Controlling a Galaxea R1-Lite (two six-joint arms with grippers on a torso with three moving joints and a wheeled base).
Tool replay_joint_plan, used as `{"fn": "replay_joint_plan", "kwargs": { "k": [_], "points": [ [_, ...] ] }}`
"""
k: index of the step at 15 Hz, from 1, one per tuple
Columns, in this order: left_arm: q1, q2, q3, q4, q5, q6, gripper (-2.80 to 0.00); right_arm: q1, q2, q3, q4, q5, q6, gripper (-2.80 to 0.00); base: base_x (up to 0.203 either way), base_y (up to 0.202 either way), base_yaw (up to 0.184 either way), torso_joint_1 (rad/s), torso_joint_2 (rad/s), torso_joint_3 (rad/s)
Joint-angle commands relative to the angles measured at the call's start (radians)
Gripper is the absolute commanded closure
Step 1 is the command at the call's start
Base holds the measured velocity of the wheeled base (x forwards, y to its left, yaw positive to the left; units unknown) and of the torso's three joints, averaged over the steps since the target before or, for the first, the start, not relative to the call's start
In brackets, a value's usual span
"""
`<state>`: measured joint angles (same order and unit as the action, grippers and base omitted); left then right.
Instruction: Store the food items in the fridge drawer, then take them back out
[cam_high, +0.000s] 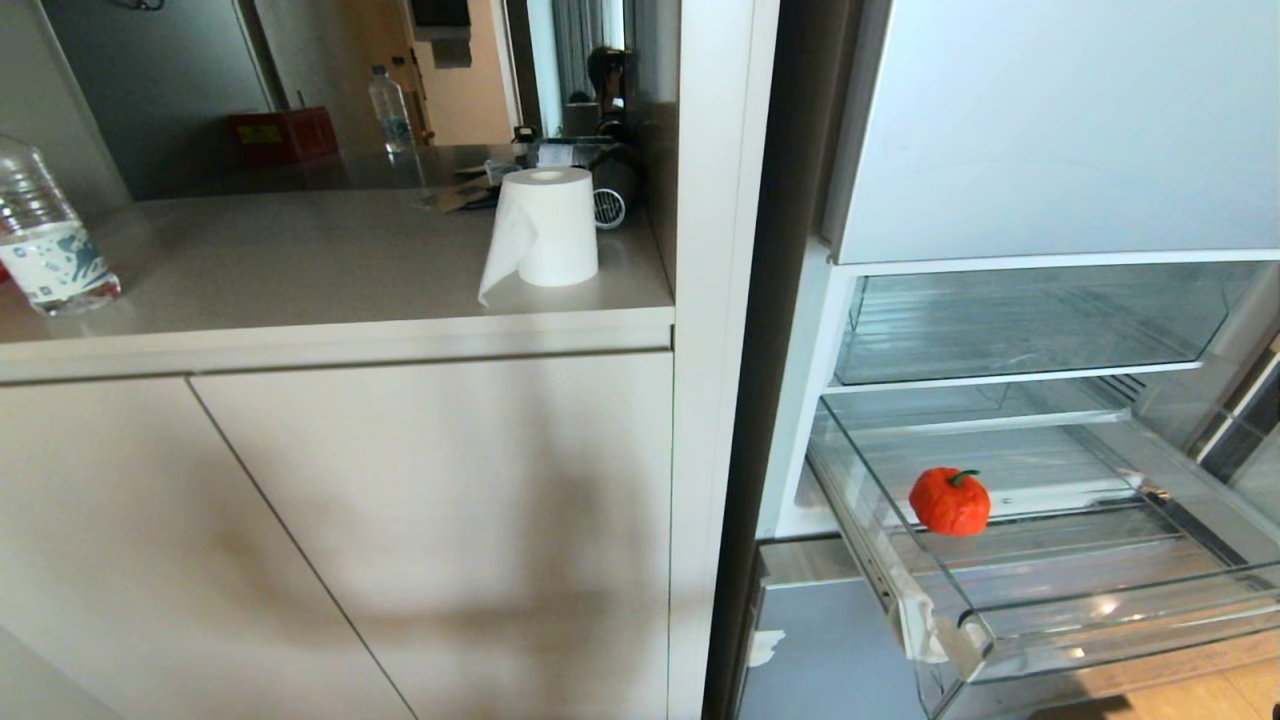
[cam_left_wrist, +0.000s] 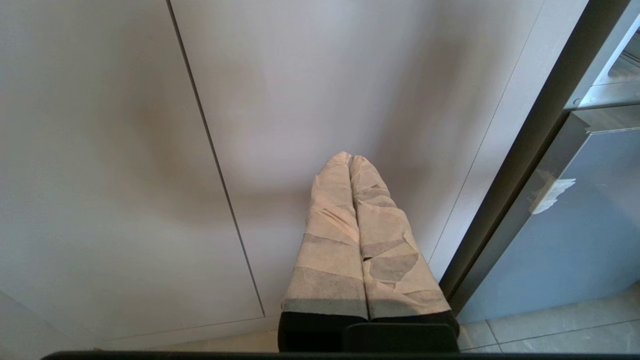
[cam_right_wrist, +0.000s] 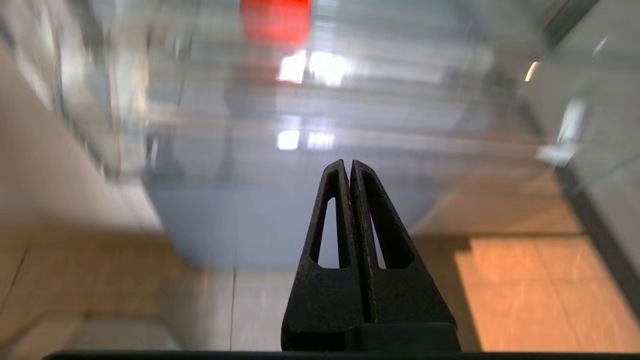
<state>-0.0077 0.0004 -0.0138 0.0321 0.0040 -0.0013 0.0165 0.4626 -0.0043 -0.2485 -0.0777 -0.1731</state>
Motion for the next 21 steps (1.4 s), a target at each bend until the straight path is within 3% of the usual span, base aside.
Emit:
{"fn": "replay_joint_plan", "kwargs": {
  "k": [1,3,7,9,21],
  "points": [
    [0.000,0.000,0.000,0.000,0.001,0.000,0.00,-0.007,-0.117,0.003,0.109,0.019,0.001,0.00,0.000,0.000,0.000,0.000,0.00,0.000],
    [0.000,0.000,0.000,0.000,0.001,0.000,0.00,-0.018,-0.223,0.003,0.189,0.077,0.019,0.00,0.000,0.000,0.000,0.000,0.00,0.000],
    [0.000,0.000,0.000,0.000,0.001,0.000,0.00,-0.021,-0.461,0.003,0.245,0.095,0.047,0.00,0.000,0.000,0.000,0.000,0.00,0.000],
    [0.000,0.000,0.000,0.000,0.001,0.000,0.00,-0.020,-0.463,0.004,0.248,0.089,0.112,0.00,0.000,0.000,0.000,0.000,0.00,0.000],
    [0.000,0.000,0.000,0.000,0.001,0.000,0.00,-0.020,-0.463,0.004,0.247,0.078,0.156,0.00,0.000,0.000,0.000,0.000,0.00,0.000]
  ]
}}
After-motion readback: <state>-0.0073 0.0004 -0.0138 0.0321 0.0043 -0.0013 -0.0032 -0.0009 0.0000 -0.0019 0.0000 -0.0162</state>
